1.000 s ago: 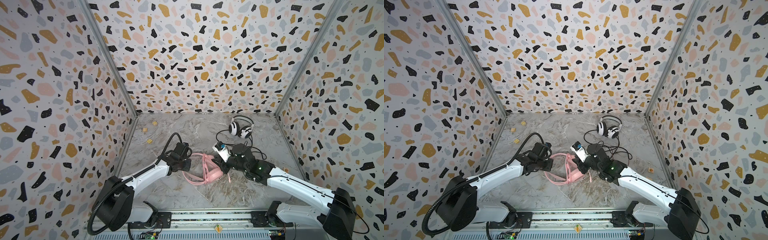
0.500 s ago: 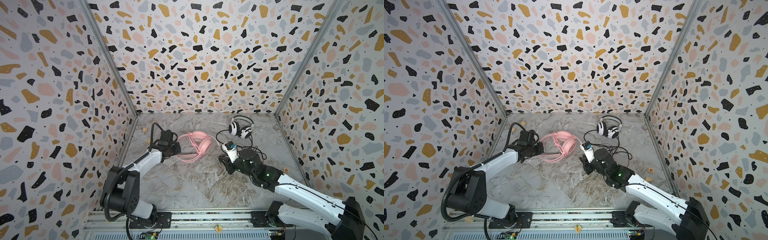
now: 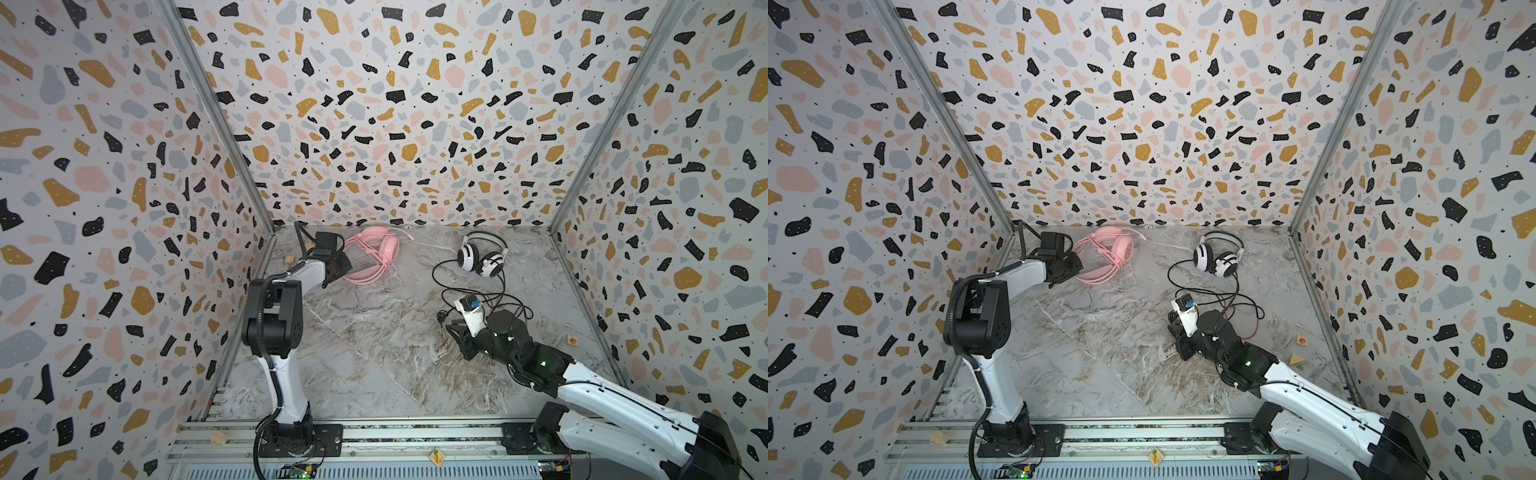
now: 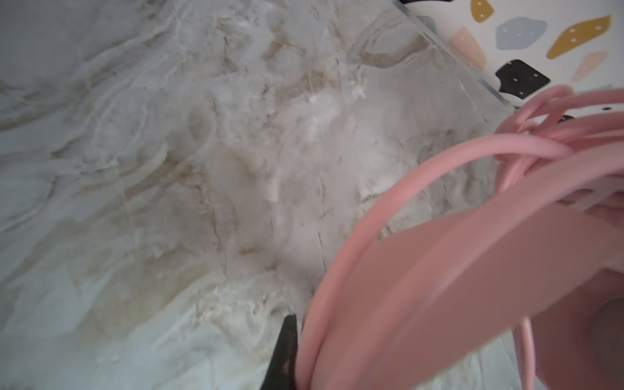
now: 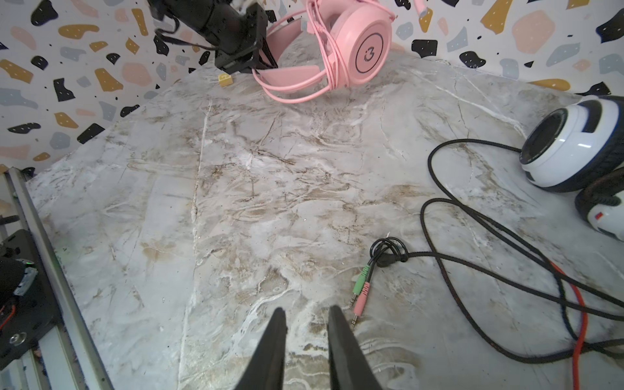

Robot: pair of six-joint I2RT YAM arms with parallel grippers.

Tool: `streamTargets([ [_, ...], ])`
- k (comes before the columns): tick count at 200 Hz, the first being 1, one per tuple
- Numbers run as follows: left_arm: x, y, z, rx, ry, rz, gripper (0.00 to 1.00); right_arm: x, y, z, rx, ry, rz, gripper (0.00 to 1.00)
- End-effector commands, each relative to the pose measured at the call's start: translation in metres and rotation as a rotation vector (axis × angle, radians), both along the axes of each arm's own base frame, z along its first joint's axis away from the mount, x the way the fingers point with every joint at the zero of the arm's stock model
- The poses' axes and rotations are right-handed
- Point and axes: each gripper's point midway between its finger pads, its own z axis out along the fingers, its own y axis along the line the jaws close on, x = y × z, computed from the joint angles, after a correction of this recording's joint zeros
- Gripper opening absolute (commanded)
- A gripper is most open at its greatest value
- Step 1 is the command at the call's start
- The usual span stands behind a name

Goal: Wrap the headphones

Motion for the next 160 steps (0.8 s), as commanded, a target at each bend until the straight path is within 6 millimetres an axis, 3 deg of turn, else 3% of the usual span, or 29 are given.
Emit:
streamTargets([
  [1,0.028,0.002,0.006,-0.031,-0.056,0.026,0.0,0.0,-0.005,0.005,0.018,0.0,-0.024,0.24],
  [24,0.028,-0.003,-0.02,-0.087,0.001,0.006,0.0,0.003,-0.01,0.006,0.024,-0.008,-0.056,0.24],
  [39,0.026,-0.006,-0.024,-0.1,0.0,-0.001,0.0,0.009,-0.016,0.004,0.02,0.001,-0.089,0.25],
  [51,0.024,-0.005,-0.022,-0.099,-0.006,0.005,0.09,0.014,-0.02,0.003,0.032,0.016,-0.107,0.26],
  [95,0.017,-0.006,0.01,-0.119,-0.078,0.001,0.33,0.046,-0.04,0.029,0.132,0.03,-0.194,0.32],
  [135,0.01,-0.002,0.044,-0.084,-0.121,-0.016,0.48,0.069,-0.061,0.045,0.137,0.028,-0.292,0.34],
  [160,0.001,0.003,0.065,-0.067,-0.17,-0.006,0.64,0.08,-0.07,0.051,0.155,0.028,-0.327,0.35],
])
